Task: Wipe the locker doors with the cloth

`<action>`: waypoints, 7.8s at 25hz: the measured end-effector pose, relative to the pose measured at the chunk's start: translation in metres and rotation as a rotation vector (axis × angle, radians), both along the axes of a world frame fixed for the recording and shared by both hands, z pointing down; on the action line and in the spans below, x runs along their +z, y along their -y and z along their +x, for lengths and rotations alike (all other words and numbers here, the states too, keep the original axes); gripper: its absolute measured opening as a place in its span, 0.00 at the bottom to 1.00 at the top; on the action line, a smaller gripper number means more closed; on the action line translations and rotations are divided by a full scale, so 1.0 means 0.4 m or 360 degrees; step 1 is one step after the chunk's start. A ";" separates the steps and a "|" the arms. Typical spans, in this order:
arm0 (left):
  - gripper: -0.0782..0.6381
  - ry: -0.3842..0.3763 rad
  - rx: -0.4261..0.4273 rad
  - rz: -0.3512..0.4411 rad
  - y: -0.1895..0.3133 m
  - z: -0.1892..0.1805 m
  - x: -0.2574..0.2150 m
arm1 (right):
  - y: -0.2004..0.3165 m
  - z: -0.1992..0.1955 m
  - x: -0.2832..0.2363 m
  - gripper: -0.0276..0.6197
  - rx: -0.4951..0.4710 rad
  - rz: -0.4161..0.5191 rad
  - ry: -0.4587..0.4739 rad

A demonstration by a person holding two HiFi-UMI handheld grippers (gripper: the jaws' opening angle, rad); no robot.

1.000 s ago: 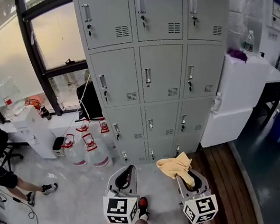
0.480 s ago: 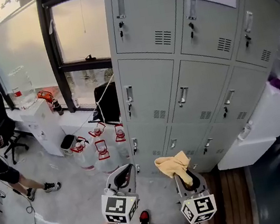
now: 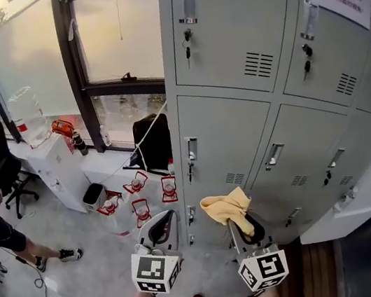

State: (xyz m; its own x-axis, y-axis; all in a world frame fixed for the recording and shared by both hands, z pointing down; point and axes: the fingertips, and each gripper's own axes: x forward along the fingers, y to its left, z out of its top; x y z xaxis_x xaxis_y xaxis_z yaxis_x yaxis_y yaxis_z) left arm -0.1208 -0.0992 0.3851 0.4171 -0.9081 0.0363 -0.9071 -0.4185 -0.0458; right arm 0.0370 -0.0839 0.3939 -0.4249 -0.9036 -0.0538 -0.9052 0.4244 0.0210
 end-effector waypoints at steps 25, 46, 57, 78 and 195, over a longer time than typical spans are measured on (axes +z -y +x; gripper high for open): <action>0.14 -0.0029 -0.0163 0.0069 0.286 -0.096 -0.037 | 0.408 -0.189 -0.305 0.25 -0.0231 0.0347 0.0037; 0.14 -0.0073 -0.0249 0.0037 0.338 -0.118 -0.017 | 0.561 -0.194 -0.311 0.25 -0.0176 0.0294 0.0041; 0.14 -0.0082 -0.0175 0.0033 0.343 -0.065 -0.013 | 0.545 -0.062 -0.319 0.25 -0.0014 0.0296 0.0029; 0.14 -0.0089 0.0040 0.0008 0.367 0.090 0.008 | 0.500 0.225 -0.311 0.25 0.0338 0.0278 -0.0007; 0.14 -0.0038 0.0163 -0.0050 0.417 0.217 0.046 | 0.499 0.275 0.024 0.27 0.0306 -0.0079 0.0052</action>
State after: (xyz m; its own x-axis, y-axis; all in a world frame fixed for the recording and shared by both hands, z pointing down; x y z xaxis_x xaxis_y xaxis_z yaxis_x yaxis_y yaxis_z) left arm -0.0338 -0.2659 0.4036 0.5089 -0.8592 0.0530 -0.8601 -0.5101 -0.0101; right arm 0.1468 -0.2834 0.4036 -0.2432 -0.9698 -0.0181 -0.9695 0.2436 -0.0260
